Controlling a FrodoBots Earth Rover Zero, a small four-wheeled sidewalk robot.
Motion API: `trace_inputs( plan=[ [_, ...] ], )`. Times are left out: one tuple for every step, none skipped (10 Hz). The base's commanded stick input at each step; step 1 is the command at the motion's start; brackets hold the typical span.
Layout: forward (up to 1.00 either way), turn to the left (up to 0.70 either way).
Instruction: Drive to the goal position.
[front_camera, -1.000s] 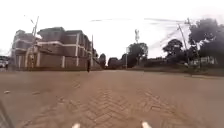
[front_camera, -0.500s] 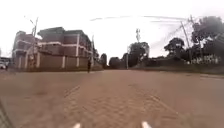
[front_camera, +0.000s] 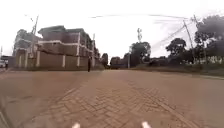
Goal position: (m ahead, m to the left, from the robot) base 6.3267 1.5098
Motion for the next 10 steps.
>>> trace_inputs(
  plan=[
    [0.7,0.0],
    [0.7,0.0],
    [0.7,0.0],
    [0.7,0.0],
    [0.7,0.0],
    [0.7,0.0],
    [0.7,0.0],
    [0.7,0.0],
    [0.7,0.0],
    [0.7,0.0]
  ],
)
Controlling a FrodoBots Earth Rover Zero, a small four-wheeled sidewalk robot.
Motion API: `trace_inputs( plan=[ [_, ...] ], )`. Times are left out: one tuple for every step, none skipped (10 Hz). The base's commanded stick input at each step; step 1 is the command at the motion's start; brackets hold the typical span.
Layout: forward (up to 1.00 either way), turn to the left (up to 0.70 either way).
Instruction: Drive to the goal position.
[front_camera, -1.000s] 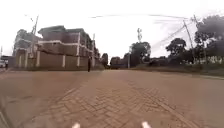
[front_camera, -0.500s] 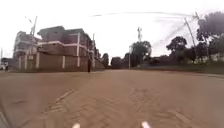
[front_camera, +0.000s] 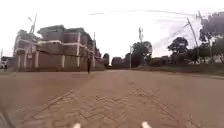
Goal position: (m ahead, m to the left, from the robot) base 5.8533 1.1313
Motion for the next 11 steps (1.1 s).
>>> trace_inputs(
  plan=[
    [0.7,0.0],
    [0.7,0.0],
    [0.7,0.0],
    [0.7,0.0],
    [0.7,0.0],
    [0.7,0.0],
    [0.7,0.0],
    [0.7,0.0],
    [0.7,0.0],
    [0.7,0.0],
    [0.7,0.0]
  ],
)
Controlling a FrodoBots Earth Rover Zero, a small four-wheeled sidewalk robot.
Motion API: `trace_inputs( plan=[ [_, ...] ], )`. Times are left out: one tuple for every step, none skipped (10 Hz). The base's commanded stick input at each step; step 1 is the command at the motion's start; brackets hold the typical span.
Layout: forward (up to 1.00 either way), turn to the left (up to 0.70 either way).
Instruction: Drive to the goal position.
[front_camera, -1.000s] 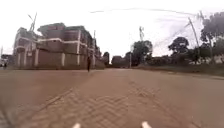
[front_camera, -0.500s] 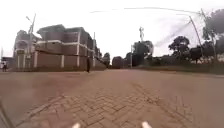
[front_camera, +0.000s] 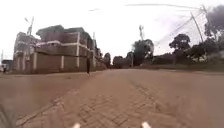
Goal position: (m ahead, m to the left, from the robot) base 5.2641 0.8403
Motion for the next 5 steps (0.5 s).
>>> trace_inputs(
  plan=[
    [0.7,0.03],
    [0.7,0.02],
    [0.7,0.02],
    [0.7,0.05],
    [0.7,0.04]
  ],
)
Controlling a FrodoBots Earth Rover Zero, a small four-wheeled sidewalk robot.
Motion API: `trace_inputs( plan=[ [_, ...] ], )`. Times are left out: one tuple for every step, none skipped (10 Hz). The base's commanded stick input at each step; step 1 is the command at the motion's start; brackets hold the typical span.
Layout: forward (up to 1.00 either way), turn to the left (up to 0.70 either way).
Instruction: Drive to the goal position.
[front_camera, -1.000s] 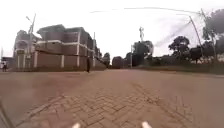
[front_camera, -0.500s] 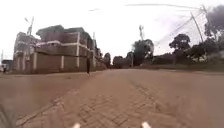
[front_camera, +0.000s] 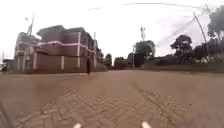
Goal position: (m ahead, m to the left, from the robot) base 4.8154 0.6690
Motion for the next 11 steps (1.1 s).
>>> trace_inputs(
  plan=[
    [0.7,0.01],
    [0.7,0.06],
    [0.7,0.11],
    [0.7,0.03],
    [0.7,0.0],
    [0.7,0.0],
    [0.7,0.0],
    [0.7,0.0],
    [0.7,0.0],
    [0.7,0.0],
    [0.7,0.0]
  ],
)
